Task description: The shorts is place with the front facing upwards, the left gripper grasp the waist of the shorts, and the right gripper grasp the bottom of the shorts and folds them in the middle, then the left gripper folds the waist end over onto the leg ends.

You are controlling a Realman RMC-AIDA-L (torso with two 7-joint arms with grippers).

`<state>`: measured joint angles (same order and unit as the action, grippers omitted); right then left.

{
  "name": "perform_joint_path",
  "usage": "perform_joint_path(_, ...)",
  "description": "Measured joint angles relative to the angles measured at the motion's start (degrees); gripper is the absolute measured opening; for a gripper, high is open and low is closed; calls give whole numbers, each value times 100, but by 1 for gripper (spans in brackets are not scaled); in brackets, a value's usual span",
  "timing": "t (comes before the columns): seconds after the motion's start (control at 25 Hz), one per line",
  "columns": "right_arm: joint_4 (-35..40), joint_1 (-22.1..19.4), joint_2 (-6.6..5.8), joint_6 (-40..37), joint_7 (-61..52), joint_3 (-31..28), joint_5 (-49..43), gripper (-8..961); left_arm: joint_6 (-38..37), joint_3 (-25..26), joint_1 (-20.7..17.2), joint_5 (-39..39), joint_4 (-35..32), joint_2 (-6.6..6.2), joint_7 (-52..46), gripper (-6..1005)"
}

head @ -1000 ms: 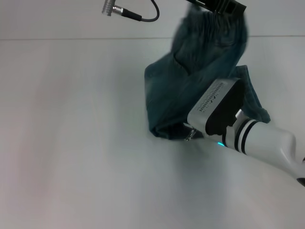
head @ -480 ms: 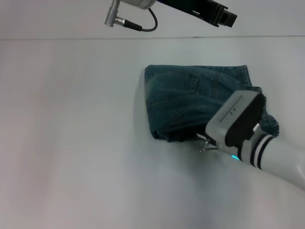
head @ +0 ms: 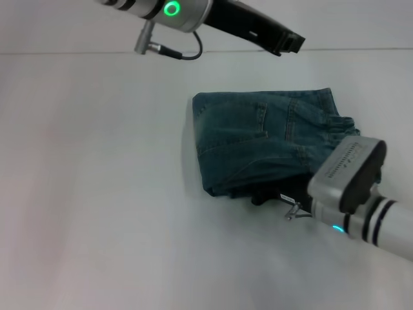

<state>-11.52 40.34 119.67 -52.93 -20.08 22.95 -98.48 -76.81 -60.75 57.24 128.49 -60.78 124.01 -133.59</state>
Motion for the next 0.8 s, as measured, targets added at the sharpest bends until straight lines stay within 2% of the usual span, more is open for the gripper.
perform_joint_path(0.28,790,-515,3,-569,-1001,176,-391,3,23,46,-419,-211,-158,-12,149,34)
perform_joint_path(0.52,1119,-866,-8,-1034,-1195,399,-572,7,57,52,-748,-302,-265,-17,362,35)
perform_joint_path(0.68,1527,-1188,-12,-1604,-1467,619,-760,6,131,61,-1084,-478,-337,-19,622,35)
perform_joint_path(0.8,1731,-1353,-10,-1752,-1748,729,-807,7,166,64,-1354,-680,-406,-25,795,36)
